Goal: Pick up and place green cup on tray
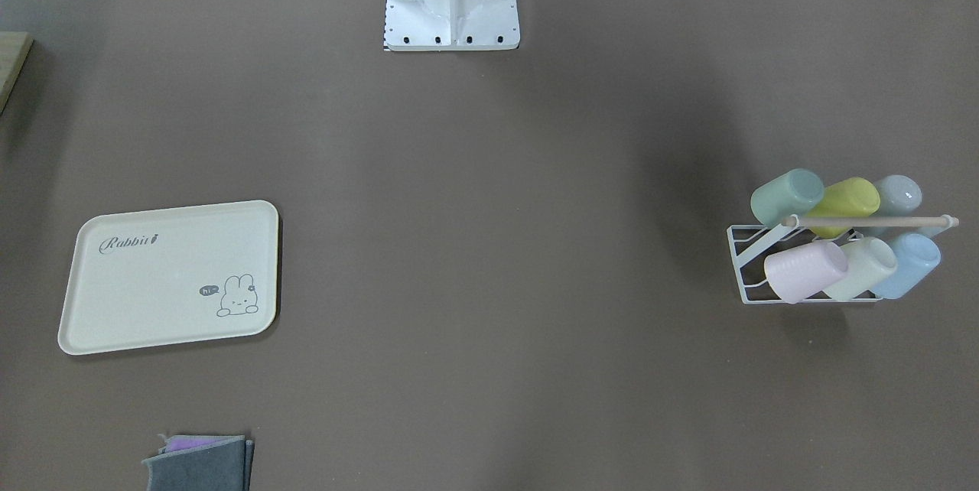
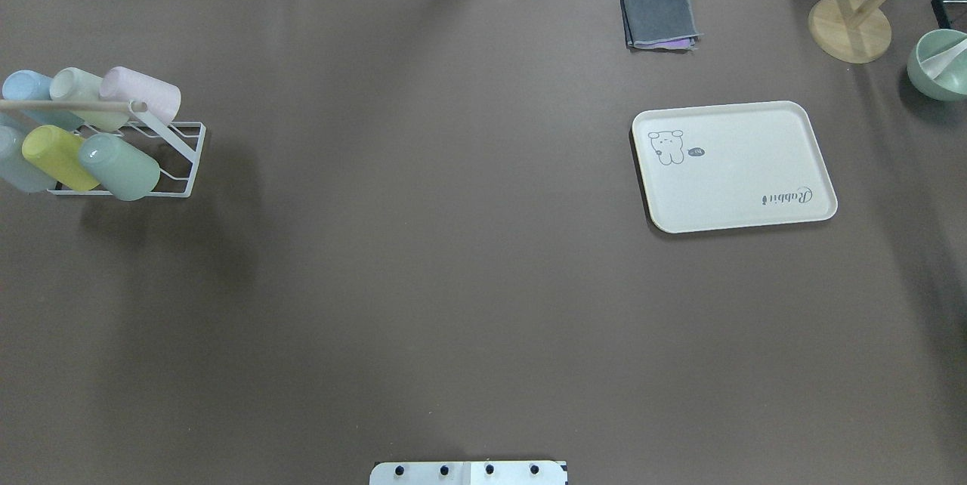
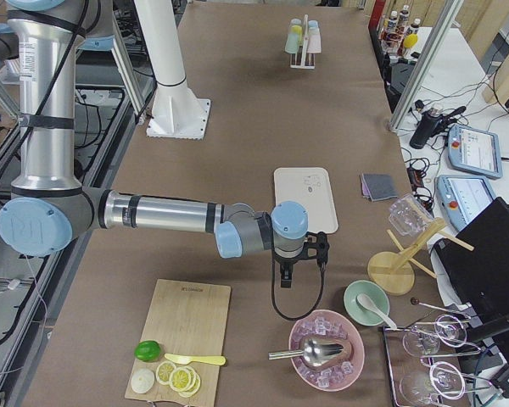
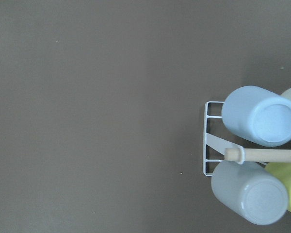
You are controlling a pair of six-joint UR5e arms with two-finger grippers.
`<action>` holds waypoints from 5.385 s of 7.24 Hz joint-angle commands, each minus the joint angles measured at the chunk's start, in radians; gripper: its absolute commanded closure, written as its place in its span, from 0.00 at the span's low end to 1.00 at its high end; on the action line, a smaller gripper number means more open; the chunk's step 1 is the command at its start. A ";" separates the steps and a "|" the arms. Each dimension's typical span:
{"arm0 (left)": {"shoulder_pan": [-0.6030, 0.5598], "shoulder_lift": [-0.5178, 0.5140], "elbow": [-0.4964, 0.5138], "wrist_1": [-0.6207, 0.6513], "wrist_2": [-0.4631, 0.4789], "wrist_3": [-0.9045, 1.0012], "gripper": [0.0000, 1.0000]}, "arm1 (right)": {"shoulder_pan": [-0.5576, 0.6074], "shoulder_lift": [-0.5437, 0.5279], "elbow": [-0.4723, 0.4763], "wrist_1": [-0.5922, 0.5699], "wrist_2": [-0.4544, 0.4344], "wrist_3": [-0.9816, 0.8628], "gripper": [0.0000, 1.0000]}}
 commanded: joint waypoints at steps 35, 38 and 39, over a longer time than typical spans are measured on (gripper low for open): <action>1.428 0.305 -0.168 0.114 2.049 0.602 0.02 | -0.295 0.320 -0.346 0.257 -0.031 0.230 1.00; 1.378 0.286 -0.082 0.046 2.095 0.605 0.02 | -0.290 0.320 -0.337 0.257 -0.022 0.232 1.00; 1.366 0.274 -0.074 0.048 2.096 0.611 0.02 | -0.287 0.322 -0.325 0.255 -0.003 0.232 1.00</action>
